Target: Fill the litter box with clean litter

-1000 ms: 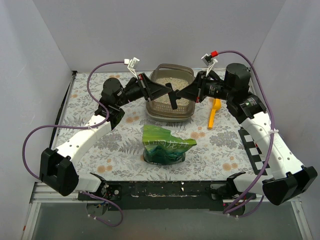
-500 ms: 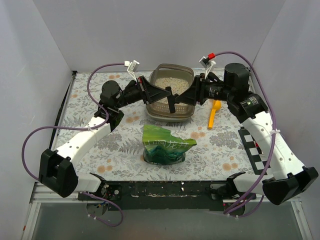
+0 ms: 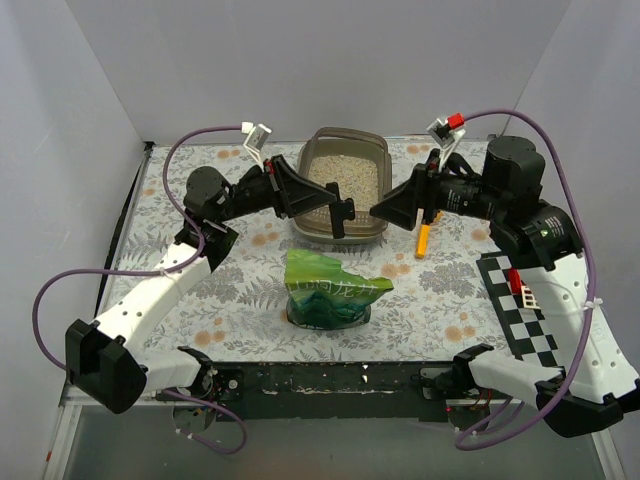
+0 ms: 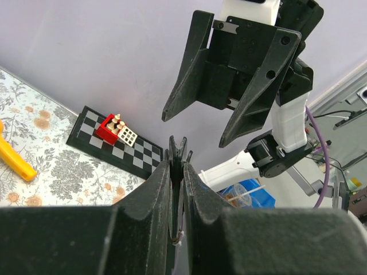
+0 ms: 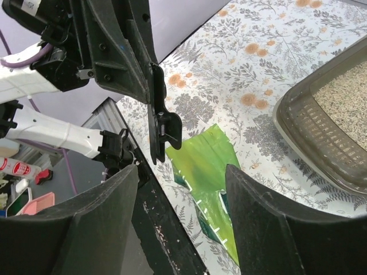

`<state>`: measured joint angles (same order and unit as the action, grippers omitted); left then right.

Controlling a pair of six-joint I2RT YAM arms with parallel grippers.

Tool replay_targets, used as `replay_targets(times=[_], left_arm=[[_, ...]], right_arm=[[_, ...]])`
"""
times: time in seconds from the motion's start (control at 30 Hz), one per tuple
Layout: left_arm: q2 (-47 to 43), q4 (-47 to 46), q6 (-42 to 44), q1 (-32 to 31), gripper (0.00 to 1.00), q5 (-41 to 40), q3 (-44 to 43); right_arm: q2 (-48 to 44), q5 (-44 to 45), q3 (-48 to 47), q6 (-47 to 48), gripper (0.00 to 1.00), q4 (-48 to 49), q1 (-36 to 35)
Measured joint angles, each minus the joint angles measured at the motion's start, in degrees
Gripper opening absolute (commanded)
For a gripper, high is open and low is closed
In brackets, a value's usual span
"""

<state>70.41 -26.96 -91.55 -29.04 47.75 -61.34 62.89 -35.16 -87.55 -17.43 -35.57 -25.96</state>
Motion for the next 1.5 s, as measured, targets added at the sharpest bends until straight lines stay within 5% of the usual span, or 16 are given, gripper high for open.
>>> replay_targets(times=[0.13, 0.57, 1.07, 1.27, 1.3, 1.33, 1.5], left_arm=[[-0.72, -0.07, -0.68, 0.0, 0.0, 1.16, 0.2], [-1.14, -5.53, -7.48, 0.0, 0.0, 2.75, 2.05], [0.33, -9.79, -10.99, 0.0, 0.0, 2.86, 2.8], [0.61, -10.32, -11.17, 0.0, 0.0, 2.84, 2.91], [0.61, -10.36, -11.15, 0.0, 0.0, 2.82, 2.91], [0.61, -10.36, -11.15, 0.0, 0.0, 2.8, 2.91], [0.61, -9.73, -10.29, 0.11, 0.52, 2.8, 2.91]], right_arm=[[-1.33, -2.67, 1.18, -0.72, 0.81, 1.2, 0.0], [-0.15, -10.16, 7.87, -7.87, 0.82, 12.55, 0.0], [0.98, -11.34, 11.74, -14.16, 0.7, 24.17, -3.3], [1.95, -11.3, 12.44, -15.21, 0.47, 26.53, -4.94], [2.23, -11.28, 12.44, -15.32, 0.34, 26.73, -5.14], [2.47, -11.32, 12.44, -15.34, 0.04, 26.8, -5.33], [2.82, -10.23, 12.35, -14.84, 0.01, 25.64, -5.66]])
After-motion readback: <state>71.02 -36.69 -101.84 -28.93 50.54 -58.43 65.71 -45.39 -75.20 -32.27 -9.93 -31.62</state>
